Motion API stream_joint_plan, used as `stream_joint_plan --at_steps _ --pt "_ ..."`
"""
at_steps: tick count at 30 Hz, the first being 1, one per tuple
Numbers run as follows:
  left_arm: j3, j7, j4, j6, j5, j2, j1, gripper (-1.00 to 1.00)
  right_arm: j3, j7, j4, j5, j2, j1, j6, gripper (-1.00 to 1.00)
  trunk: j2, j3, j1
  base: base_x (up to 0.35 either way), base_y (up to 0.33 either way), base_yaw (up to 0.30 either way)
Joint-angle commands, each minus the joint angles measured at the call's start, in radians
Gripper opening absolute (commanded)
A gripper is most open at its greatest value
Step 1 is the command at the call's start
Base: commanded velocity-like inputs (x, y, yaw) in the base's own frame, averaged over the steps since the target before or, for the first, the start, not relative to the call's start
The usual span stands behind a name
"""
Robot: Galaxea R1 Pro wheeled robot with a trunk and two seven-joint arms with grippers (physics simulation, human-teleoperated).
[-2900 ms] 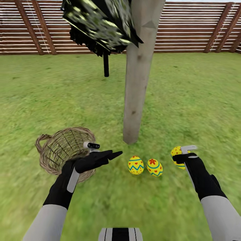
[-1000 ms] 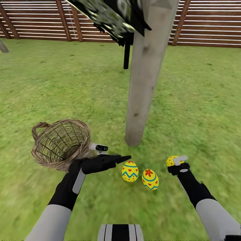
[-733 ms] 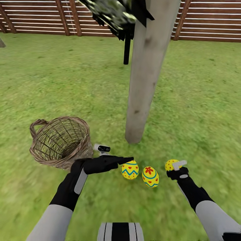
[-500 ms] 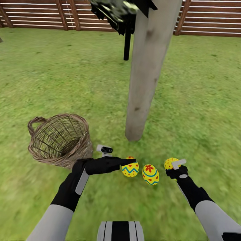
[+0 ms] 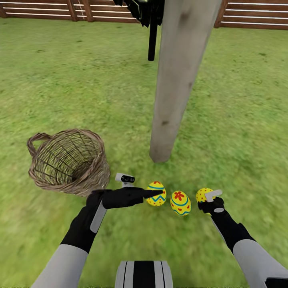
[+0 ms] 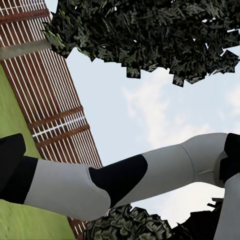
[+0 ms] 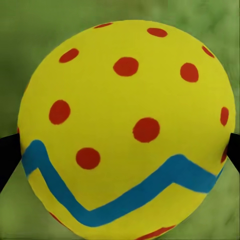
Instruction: Take the three Easter eggs out of the wicker basket on the lawn in the garden, then place them on the lawn next to a single tree (choose any tree) so that all three eggs are next to the same tree and none are left in the basket.
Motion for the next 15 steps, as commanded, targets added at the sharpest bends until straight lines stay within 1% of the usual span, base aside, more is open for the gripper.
stream_joint_plan --at_steps 1,4,5,15 --pt "-0.001 -0.003 0.0 0.011 0.002 0.0 0.0 1.0 0.005 -0.001 -0.002 0.009 0.0 0.0 0.007 -1.0 0.0 -0.005 0.0 0.0 0.0 0.0" --pt "-0.001 -0.003 0.001 0.011 0.003 0.0 0.0 1.0 0.044 -0.002 0.0 0.014 0.0 0.0 0.008 -1.0 -0.001 -0.016 0.002 0.0 0.0 0.0" --pt "-0.001 -0.003 0.001 0.011 0.002 0.0 0.0 1.0 0.047 -0.003 0.0 0.014 0.0 0.0 0.008 -1.0 -0.001 -0.02 0.002 0.0 0.0 0.0" --pt "-0.001 -0.003 0.001 0.011 0.003 0.0 0.0 1.0 0.048 -0.004 -0.003 0.013 0.0 0.0 0.01 -1.0 -0.004 -0.059 0.007 0.0 0.0 0.0"
